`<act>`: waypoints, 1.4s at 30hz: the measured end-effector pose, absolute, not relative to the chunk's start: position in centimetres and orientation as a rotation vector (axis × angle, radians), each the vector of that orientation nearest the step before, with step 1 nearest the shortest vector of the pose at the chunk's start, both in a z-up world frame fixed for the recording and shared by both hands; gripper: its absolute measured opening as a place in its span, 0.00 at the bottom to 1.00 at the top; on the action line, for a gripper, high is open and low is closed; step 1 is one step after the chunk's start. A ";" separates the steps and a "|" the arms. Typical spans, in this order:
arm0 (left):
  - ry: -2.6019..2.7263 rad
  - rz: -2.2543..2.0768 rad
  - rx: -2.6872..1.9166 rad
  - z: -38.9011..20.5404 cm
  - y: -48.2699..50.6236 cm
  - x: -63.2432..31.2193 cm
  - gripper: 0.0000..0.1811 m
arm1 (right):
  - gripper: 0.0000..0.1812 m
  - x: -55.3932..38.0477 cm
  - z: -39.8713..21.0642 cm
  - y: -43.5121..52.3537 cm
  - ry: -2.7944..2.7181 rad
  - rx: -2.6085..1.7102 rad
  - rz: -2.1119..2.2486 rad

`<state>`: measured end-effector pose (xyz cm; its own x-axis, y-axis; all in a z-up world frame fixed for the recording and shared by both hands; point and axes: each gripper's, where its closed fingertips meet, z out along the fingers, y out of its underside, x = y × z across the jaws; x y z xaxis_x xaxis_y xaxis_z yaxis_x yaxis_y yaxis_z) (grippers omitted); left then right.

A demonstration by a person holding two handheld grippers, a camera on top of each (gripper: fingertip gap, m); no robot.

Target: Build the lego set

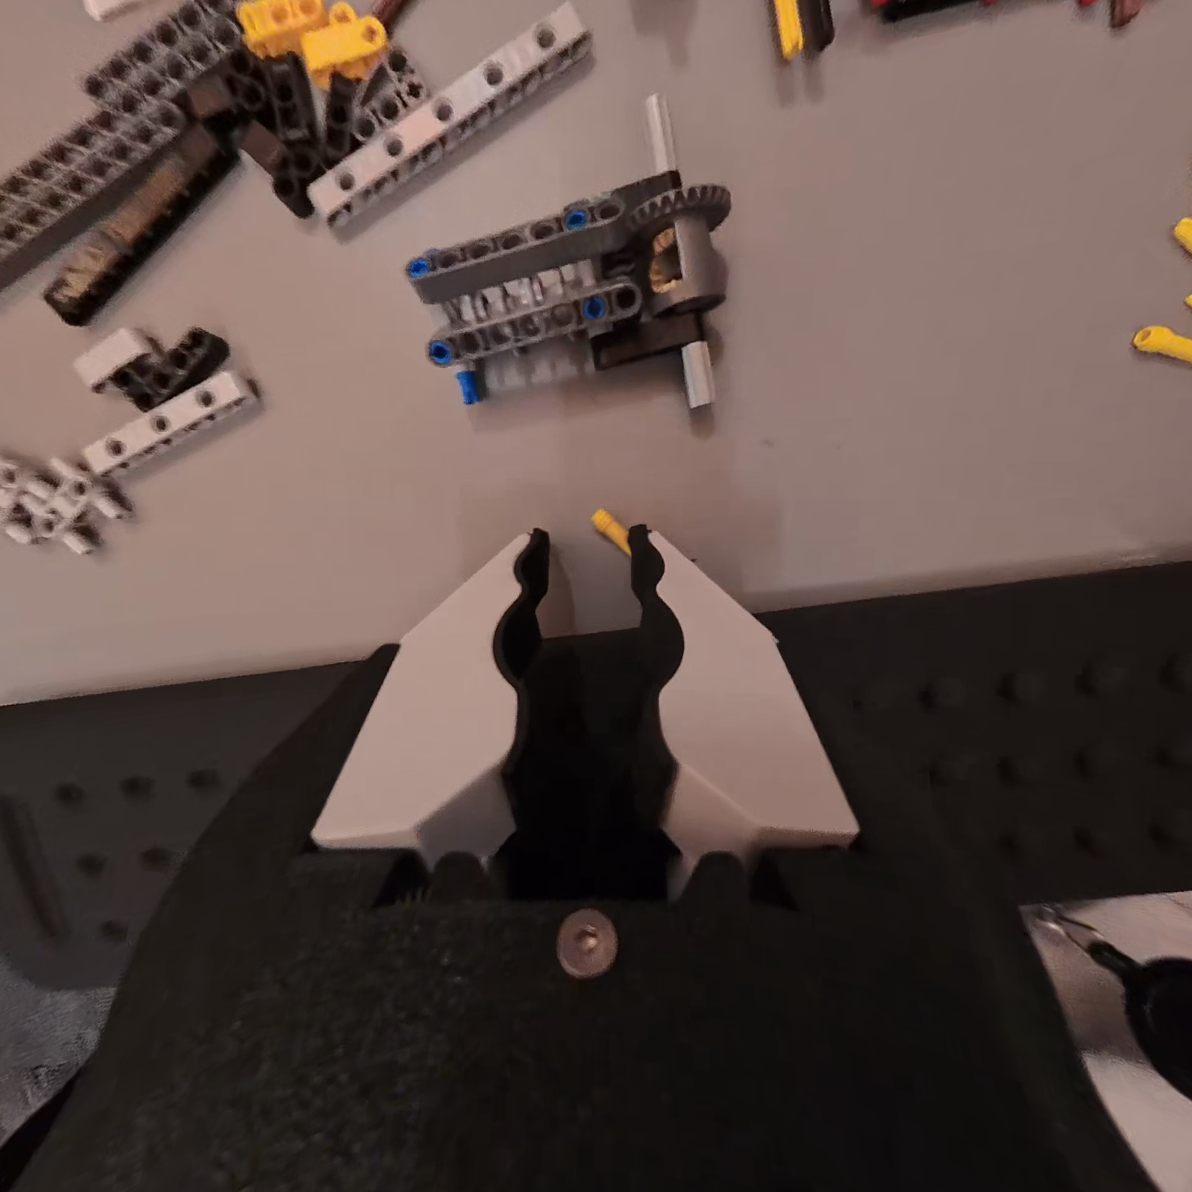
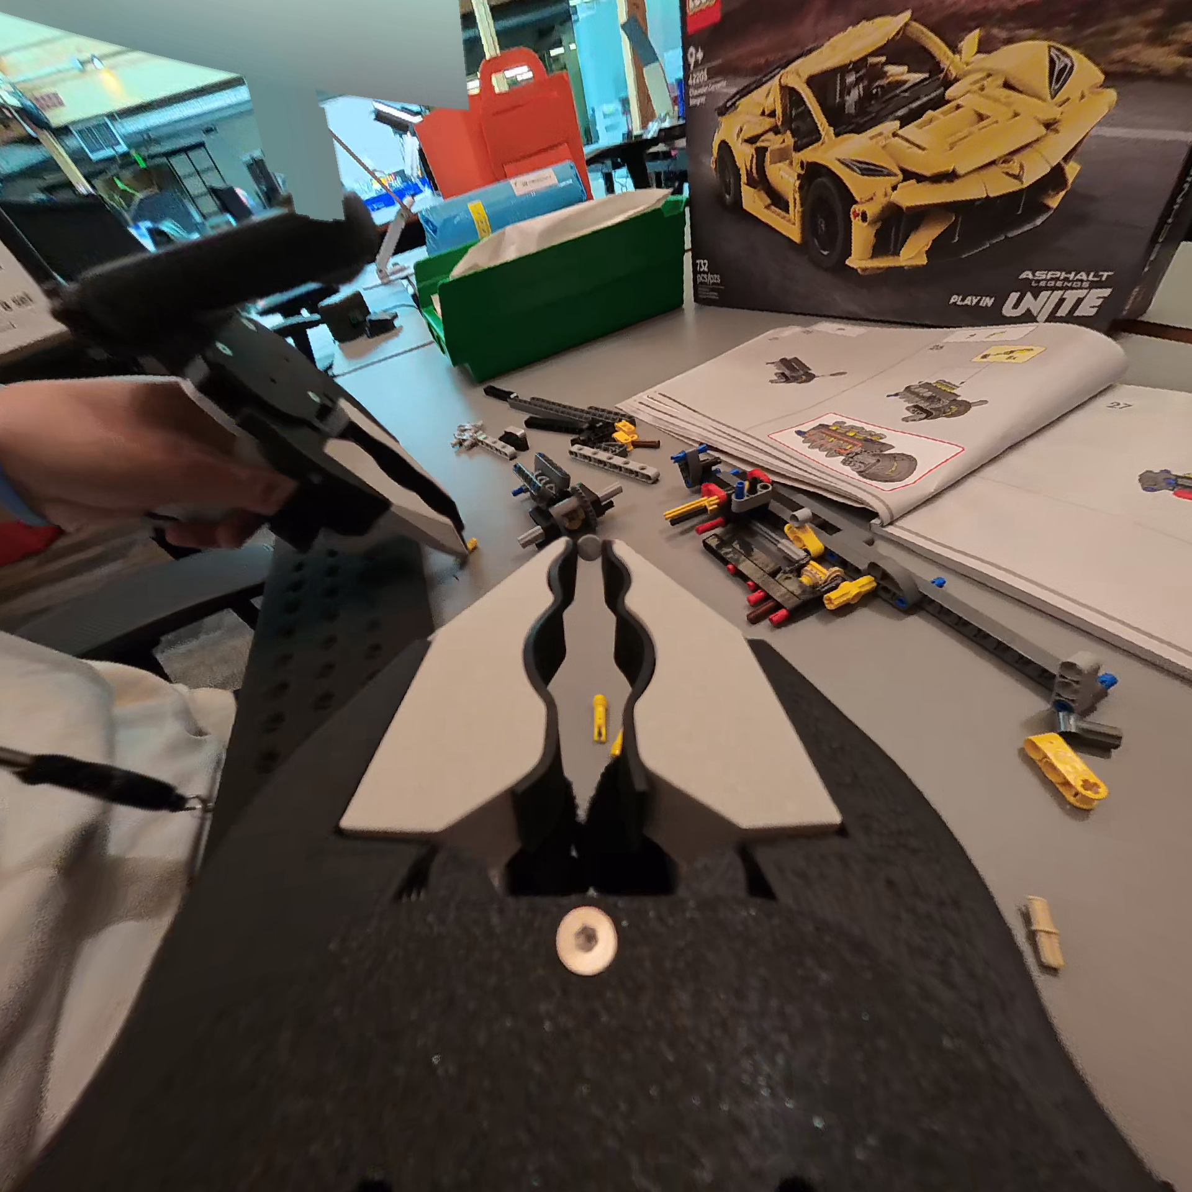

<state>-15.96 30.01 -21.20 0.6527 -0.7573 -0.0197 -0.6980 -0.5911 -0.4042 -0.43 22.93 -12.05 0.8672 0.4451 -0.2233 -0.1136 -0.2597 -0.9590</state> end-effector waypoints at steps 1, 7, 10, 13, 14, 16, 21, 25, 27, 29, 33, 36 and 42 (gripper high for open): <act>1.149 -0.221 -2.517 -21.4 29.8 -15.7 0.14 | 0.04 -0.4 -11.8 22.9 -0.244 -1.746 0.560; 1.215 -0.179 -2.552 -21.6 29.2 -15.0 0.03 | 0.04 -0.4 -11.1 22.5 -0.228 -1.709 0.639; 1.273 -0.117 -2.509 -20.9 29.3 -15.4 0.09 | 0.03 -0.5 -10.9 22.5 -0.231 -1.697 0.643; 1.385 -0.088 -2.429 -19.1 29.5 -16.2 0.16 | 0.04 -0.5 -10.7 22.4 -0.220 -1.686 0.681; 1.501 -0.111 -2.371 -18.7 29.1 -16.2 0.17 | 0.04 -0.5 -10.7 22.4 -0.216 -1.684 0.687; 1.755 -0.069 -2.207 -18.6 28.9 -16.8 0.10 | 0.04 -0.4 -10.5 22.3 -0.208 -1.671 0.693; 2.091 -0.117 -2.010 -20.2 29.7 -17.0 0.14 | 0.04 -0.1 -10.3 22.2 -0.185 -1.660 0.718; 2.317 -0.059 -1.779 -21.2 30.4 -17.0 0.14 | 0.04 0.0 -10.4 22.3 -0.182 -1.667 0.717; 2.424 -0.063 -1.637 -21.3 30.0 -16.6 0.12 | 0.04 -0.1 -10.5 22.3 -0.184 -1.669 0.720; 2.516 -0.056 -1.541 -21.3 29.8 -16.4 0.11 | 0.04 -0.2 -10.6 22.3 -0.189 -1.674 0.717; 2.624 -0.057 -1.450 -21.5 29.2 -16.3 0.02 | 0.04 -0.4 -10.7 22.3 -0.198 -1.680 0.715; 2.602 -0.062 -1.538 -21.5 29.3 -16.3 0.02 | 0.04 -0.4 -10.8 22.3 -0.200 -1.684 0.718; 1.839 -0.987 -2.042 -17.0 25.3 -9.6 0.02 | 0.04 -2.0 -11.0 22.1 -0.262 -1.699 0.779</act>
<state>-9.58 25.34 -17.00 -0.0095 -0.9445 0.3285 -0.7956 -0.1918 -0.5746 -2.00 22.07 -11.00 0.7513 0.5561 -0.3554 -0.2282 -0.2864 -0.9305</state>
